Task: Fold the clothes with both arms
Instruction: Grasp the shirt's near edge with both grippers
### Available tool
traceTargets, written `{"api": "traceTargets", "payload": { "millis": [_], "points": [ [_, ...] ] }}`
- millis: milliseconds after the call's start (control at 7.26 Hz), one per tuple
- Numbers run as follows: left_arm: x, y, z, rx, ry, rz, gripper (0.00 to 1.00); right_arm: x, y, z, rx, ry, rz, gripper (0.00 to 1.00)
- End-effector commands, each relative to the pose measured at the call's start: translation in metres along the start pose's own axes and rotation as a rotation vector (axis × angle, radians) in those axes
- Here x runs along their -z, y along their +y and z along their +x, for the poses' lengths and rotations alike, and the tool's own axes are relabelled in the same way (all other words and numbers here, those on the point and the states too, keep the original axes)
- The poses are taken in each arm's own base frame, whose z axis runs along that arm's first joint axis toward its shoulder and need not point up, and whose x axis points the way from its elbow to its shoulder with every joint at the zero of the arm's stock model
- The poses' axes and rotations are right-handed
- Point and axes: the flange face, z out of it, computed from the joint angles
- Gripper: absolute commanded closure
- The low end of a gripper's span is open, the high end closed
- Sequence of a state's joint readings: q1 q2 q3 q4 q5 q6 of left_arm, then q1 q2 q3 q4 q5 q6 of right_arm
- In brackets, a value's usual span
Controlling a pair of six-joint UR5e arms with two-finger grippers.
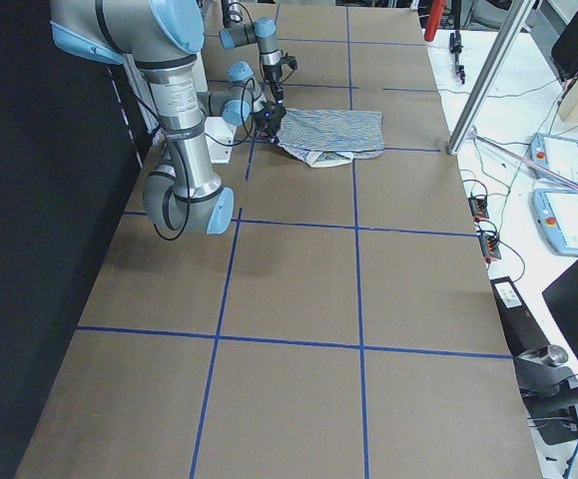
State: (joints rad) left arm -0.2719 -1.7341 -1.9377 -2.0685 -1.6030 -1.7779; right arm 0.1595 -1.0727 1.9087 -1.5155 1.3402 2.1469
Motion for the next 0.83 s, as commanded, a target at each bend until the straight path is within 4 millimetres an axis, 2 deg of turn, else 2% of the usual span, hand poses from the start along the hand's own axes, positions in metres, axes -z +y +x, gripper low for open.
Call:
{"api": "traceTargets", "payload": {
  "millis": [0,138,275,413,551,688],
  "points": [
    [-0.004,0.007,0.001,-0.006,-0.004,-0.010,0.75,0.002,-0.001,0.000,-0.001,-0.002,-0.002,1.00],
    [-0.004,0.010,0.000,-0.009,-0.005,-0.014,0.75,0.002,-0.001,0.000,-0.001,-0.002,-0.002,1.00],
    [-0.004,0.010,0.000,-0.009,-0.005,-0.014,0.69,0.002,-0.001,0.000,-0.001,-0.002,-0.002,1.00],
    [-0.005,0.010,0.000,-0.010,-0.008,-0.015,0.68,0.002,-0.001,0.000,-0.001,-0.002,-0.002,1.00],
    [-0.007,0.015,0.003,-0.013,-0.019,-0.019,0.69,0.001,-0.001,0.001,-0.001,-0.001,-0.001,1.00],
    [-0.009,0.021,0.014,-0.016,-0.036,-0.021,0.69,0.001,-0.001,0.001,0.001,-0.001,-0.001,1.00]
  ]
}}
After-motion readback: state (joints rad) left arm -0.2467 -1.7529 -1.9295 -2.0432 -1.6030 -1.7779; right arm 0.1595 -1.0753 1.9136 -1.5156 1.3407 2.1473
